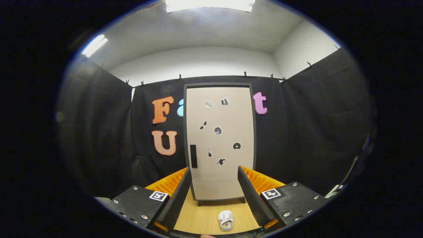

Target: Open the shoe cabinet door, grab the shoes and put them into the shoe cabinet, then close the shoe cabinet door.

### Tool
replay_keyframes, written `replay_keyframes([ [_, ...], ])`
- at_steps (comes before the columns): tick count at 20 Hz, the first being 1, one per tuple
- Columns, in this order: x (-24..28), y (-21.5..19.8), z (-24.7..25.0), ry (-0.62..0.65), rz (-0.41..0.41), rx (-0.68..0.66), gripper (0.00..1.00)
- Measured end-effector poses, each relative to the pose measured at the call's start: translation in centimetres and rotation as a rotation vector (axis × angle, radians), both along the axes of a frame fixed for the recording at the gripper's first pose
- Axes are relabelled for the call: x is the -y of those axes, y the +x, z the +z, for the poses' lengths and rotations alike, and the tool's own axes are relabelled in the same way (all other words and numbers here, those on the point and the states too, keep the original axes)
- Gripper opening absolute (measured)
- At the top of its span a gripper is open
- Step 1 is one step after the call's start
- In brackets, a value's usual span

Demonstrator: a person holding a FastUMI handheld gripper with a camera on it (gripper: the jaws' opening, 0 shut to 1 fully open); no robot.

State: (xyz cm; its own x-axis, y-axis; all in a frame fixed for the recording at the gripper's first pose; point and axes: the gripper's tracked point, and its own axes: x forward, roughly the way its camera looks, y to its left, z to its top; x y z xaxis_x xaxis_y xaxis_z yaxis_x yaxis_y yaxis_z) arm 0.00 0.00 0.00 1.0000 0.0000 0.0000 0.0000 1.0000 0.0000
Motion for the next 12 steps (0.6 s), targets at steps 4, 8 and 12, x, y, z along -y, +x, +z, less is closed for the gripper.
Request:
replay_keyframes([
  [4,-0.6,0.5,-0.2,0.0,0.001,-0.003,0.88],
  [8,-1.0,0.9,-0.4,0.0,-0.002,-0.006,0.88],
  [12,-1.5,1.5,-0.6,0.004,-0.006,-0.01,0.88],
])
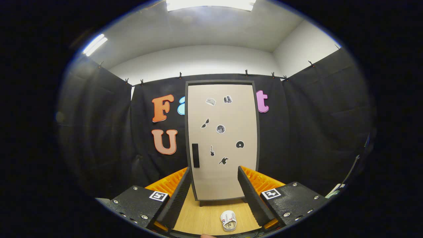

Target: Open the shoe cabinet door, grab the shoes and put them into the shoe cabinet, then close the shoe cabinet door.

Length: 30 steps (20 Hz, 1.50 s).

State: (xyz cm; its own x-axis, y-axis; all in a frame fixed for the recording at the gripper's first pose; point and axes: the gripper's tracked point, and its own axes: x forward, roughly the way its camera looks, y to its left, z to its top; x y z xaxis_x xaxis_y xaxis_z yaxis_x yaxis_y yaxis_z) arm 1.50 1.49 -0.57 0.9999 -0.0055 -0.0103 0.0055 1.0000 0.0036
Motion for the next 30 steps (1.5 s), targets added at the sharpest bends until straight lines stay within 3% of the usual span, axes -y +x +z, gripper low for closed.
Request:
replay_keyframes([
  [17,-3.3,6.3,-1.1,-0.052,-0.03,0.021,0.88],
  [30,-6.5,18.3,-5.0,-0.099,0.055,0.0,0.88],
])
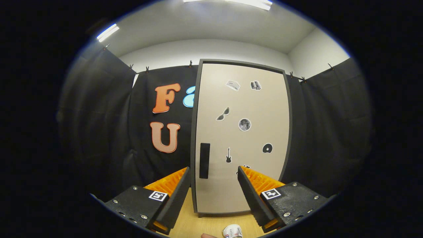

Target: Open the shoe cabinet door, grab the shoes and put them into the shoe cabinet, then close the shoe cabinet door.

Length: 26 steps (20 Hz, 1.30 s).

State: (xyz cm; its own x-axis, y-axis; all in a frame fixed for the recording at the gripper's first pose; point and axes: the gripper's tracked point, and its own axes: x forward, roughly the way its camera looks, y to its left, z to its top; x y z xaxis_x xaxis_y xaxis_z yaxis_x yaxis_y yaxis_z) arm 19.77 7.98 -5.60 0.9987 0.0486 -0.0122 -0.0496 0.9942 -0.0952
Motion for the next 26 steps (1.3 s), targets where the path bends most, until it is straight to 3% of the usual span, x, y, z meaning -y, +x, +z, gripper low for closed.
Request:
replay_keyframes([
  [7,-1.7,6.8,-3.3,0.001,0.058,-0.035,0.88],
  [18,-2.6,15.2,-5.0,0.013,0.068,-0.026,0.87],
  [26,-2.9,17.8,-4.4,-0.021,0.014,0.026,0.66],
])
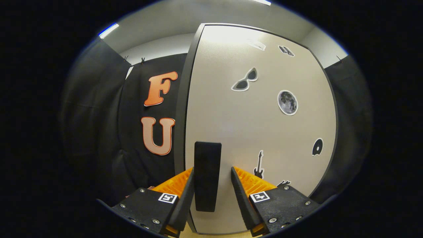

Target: Open the shoe cabinet door, grab the shoes and put them into the shoe cabinet, then close the shoe cabinet door.

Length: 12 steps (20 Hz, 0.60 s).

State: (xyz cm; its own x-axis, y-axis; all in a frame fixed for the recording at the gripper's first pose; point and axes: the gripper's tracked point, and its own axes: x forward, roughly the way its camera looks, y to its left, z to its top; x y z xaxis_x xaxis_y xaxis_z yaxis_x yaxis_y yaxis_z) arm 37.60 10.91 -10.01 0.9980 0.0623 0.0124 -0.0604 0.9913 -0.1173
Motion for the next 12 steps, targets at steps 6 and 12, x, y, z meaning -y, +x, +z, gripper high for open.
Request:
replay_keyframes([
  [6,-0.6,-0.16,-0.61,0.038,-0.011,-0.066,0.33],
  [12,-0.58,-0.62,-0.6,0.046,0.003,-0.104,0.2],
])
